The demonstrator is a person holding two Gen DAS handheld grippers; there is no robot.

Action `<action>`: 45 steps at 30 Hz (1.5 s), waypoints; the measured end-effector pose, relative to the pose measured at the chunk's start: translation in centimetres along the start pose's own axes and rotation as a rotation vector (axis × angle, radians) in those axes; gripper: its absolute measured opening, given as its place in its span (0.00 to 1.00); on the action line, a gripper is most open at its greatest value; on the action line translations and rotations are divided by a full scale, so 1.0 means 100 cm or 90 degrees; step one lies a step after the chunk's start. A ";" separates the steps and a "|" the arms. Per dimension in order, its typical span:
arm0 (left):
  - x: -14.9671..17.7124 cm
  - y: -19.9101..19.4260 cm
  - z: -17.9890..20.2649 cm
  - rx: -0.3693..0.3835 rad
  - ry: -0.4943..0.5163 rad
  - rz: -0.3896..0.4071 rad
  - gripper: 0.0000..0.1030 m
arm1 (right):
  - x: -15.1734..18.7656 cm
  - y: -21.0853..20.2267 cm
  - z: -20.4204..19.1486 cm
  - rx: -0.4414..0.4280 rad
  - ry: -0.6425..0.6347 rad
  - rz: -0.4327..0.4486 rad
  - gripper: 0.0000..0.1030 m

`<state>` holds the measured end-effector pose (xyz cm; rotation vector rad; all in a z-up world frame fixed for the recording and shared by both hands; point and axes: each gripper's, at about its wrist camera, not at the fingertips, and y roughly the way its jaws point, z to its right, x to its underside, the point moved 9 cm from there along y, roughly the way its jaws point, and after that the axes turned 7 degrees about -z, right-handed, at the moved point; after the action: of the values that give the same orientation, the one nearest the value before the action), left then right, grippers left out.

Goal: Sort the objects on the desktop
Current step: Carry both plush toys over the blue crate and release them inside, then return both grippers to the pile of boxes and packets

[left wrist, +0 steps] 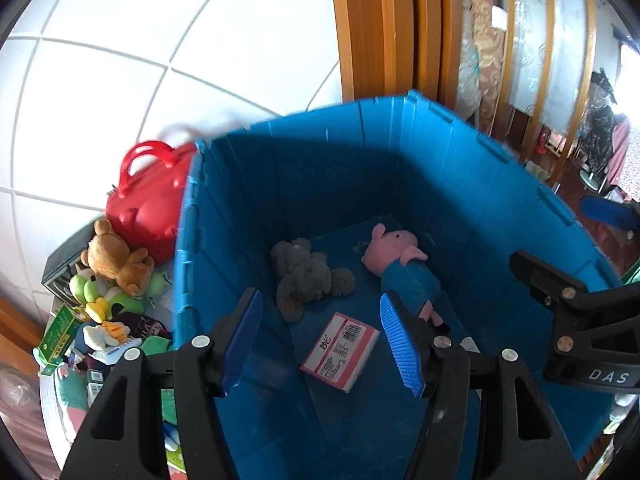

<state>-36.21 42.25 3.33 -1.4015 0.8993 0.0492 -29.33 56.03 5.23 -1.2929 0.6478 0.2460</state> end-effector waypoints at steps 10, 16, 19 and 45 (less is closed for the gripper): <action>0.052 -0.096 -0.066 -0.059 -0.039 0.150 0.75 | 0.029 -0.075 -0.064 -0.117 -0.036 0.128 1.00; 0.116 -0.125 -0.144 -0.127 -0.120 0.177 0.75 | 0.043 -0.109 -0.125 -0.183 -0.072 0.210 1.00; 0.159 -0.133 -0.187 -0.180 -0.163 0.166 0.75 | 0.051 -0.121 -0.157 -0.221 -0.084 0.227 1.00; 0.560 0.012 -0.286 -0.224 -0.601 -0.135 0.75 | 0.228 0.003 -0.441 -0.400 -0.270 0.054 1.00</action>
<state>-13.34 -8.11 -26.57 -1.5501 -0.0515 0.6760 -24.76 10.37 -13.77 -1.7402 0.2609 0.8176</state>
